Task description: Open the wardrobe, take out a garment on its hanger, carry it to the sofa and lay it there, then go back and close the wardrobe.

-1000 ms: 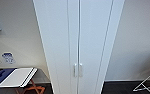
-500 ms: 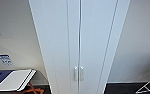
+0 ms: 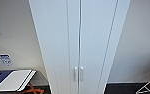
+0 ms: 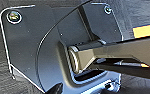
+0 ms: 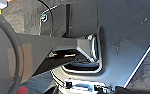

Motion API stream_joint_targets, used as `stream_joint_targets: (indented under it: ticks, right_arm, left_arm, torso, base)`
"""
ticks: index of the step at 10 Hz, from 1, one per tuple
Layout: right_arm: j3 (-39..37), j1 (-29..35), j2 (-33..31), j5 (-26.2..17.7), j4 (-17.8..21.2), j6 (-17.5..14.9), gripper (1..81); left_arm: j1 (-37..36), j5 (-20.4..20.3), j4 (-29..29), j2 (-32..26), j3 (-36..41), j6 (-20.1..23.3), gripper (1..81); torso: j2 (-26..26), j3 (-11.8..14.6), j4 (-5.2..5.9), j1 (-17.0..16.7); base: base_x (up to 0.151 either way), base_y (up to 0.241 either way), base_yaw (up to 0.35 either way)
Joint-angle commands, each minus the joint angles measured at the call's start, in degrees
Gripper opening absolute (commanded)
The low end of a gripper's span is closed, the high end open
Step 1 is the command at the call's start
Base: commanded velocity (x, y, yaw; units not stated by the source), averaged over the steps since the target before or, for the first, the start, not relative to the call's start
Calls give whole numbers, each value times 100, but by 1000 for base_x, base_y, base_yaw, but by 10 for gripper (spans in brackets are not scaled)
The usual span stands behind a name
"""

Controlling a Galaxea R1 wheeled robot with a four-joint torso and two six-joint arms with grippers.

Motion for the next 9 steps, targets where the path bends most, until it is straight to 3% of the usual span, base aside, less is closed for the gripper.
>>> stream_joint_targets:
  ticks: [1, 5, 8, 9]
  right_arm:
    - [1407, 335, -948, -181, -40, -23, 811]
    - [3623, 871, -2732, 30, -49, -5, 811]
    - [4934, 1599, -3745, 127, -84, -110, 811]
    - [5259, 1846, -3929, 231, -137, -216, 811]
  left_arm:
    - [-170, 299, 18, -417, 431, 16, 811]
    - [-460, 247, -17, -2183, 2812, 24, 811]
    - [-705, -666, 220, -3221, 4097, 165, 811]
    - [-898, -808, 378, -3529, 4439, 156, 811]
  torso:
    - [0, 0, 0, 0]
    - [0, 0, 0, 0]
    - [0, 0, 0, 0]
    - [0, 0, 0, 0]
  base:
    - [0, 0, 0]
    - [0, 0, 0]
    - [0, 0, 0]
    - [0, 0, 0]
